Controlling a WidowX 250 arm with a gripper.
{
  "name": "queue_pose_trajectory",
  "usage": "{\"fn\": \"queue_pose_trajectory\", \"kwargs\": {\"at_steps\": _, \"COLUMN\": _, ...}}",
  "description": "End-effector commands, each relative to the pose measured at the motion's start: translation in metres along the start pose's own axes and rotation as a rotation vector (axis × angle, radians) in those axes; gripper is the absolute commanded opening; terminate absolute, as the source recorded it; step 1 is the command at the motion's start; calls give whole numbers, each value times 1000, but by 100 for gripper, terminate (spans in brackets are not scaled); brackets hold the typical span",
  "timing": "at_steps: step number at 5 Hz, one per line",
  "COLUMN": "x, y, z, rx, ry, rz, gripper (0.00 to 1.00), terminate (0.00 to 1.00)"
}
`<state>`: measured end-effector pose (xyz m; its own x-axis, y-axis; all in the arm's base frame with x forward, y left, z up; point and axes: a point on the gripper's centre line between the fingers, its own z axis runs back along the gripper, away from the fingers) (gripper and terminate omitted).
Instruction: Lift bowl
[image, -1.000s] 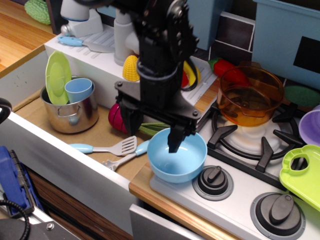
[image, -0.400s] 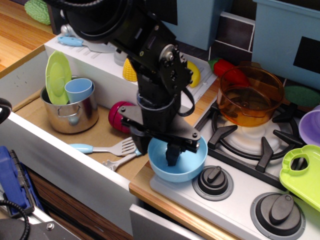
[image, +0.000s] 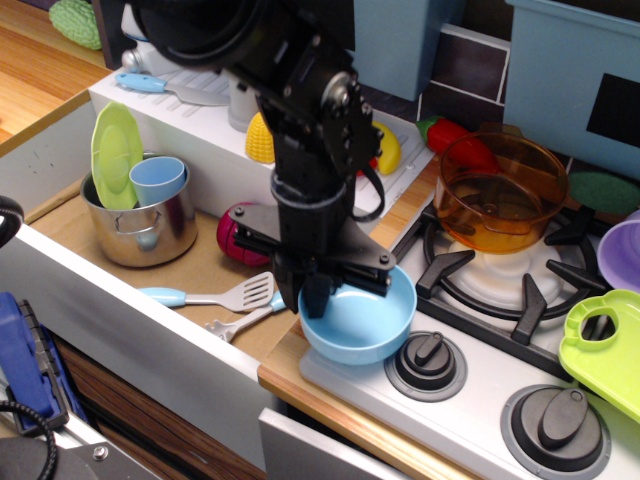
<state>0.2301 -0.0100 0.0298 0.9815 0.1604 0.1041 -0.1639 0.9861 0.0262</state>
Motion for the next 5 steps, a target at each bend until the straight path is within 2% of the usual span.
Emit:
{"fn": "queue_pose_trajectory", "kwargs": {"at_steps": 1, "x": 10, "y": 1, "z": 47, "rx": 7, "ry": -47, "rz": -40, "gripper": 0, "terminate": 0}}
{"fn": "queue_pose_trajectory", "kwargs": {"at_steps": 3, "x": 12, "y": 5, "z": 100, "rx": 67, "ry": -65, "rz": -74, "gripper": 0, "terminate": 0}}
{"fn": "queue_pose_trajectory", "kwargs": {"at_steps": 4, "x": 16, "y": 0, "z": 111, "rx": 104, "ry": -92, "rz": -132, "gripper": 0, "terminate": 0}}
{"fn": "queue_pose_trajectory", "kwargs": {"at_steps": 5, "x": 23, "y": -5, "z": 115, "rx": 113, "ry": -95, "rz": -147, "gripper": 0, "terminate": 100}}
